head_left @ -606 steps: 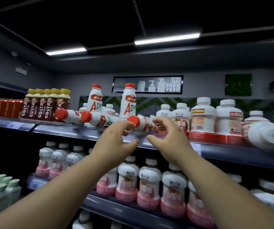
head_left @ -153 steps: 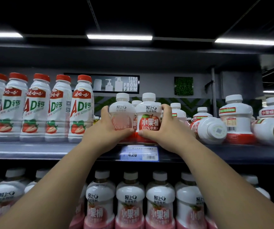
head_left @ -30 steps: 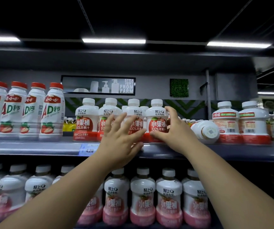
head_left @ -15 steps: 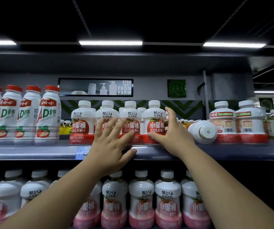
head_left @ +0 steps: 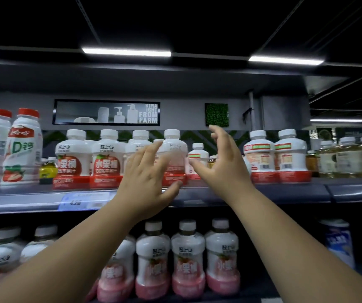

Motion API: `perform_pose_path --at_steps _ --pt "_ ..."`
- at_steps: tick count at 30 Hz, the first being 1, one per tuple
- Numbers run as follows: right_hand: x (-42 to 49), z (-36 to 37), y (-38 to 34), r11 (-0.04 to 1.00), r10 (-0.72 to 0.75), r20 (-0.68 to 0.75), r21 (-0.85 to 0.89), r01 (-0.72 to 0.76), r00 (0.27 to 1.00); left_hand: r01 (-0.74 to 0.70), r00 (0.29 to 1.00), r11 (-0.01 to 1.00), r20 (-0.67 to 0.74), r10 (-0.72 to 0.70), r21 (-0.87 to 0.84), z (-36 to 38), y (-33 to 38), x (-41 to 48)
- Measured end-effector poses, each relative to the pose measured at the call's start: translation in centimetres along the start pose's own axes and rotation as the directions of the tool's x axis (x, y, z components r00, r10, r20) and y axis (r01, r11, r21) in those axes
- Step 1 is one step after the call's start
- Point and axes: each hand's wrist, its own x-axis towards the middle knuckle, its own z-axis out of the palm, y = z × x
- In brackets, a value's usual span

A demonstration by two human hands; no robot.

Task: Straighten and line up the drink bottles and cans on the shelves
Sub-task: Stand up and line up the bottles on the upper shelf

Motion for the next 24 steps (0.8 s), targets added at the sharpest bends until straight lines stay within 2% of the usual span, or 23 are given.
perform_pose_path --at_steps 4,8,12,15,17,20,24 --pt "-1.8 -1.2 3.5 0.994 0.044 -0.265 -0.088 -0.069 0.963 0.085 0.995 0.996 -0.051 -0.086 -0.021 2.1 3.0 2.5" --pt "-3.7 -0.8 6.4 0.971 0.161 -0.328 -0.115 -0.208 0.931 0.274 0.961 0.962 -0.027 -0.274 -0.017 4.0 3.9 3.5" --pt "-4.5 -0.2 6.5 0.965 0.185 -0.379 -0.105 -0.241 0.907 0.271 0.961 0.962 -0.069 -0.268 0.036 4.4 4.5 3.2" --pt "-4.5 -0.1 5.7 0.962 0.256 -0.362 0.004 -0.273 0.896 0.287 0.957 0.956 -0.051 -0.284 0.062 4.4 4.5 3.1" --pt "-4.3 -0.2 5.3 0.972 0.222 -0.373 0.016 -0.233 0.901 0.283 0.959 0.957 -0.047 -0.28 0.07 4.5 4.5 3.0" --pt "-3.4 -0.2 4.8 0.963 0.186 -0.307 -0.129 -0.235 0.933 0.281 0.959 0.958 -0.05 -0.279 0.057 4.4 4.4 2.8" --pt "-1.6 -0.1 4.4 0.904 0.302 -0.091 -0.288 -0.315 0.949 0.291 0.956 0.955 -0.051 -0.288 0.061 4.5 4.4 2.8"
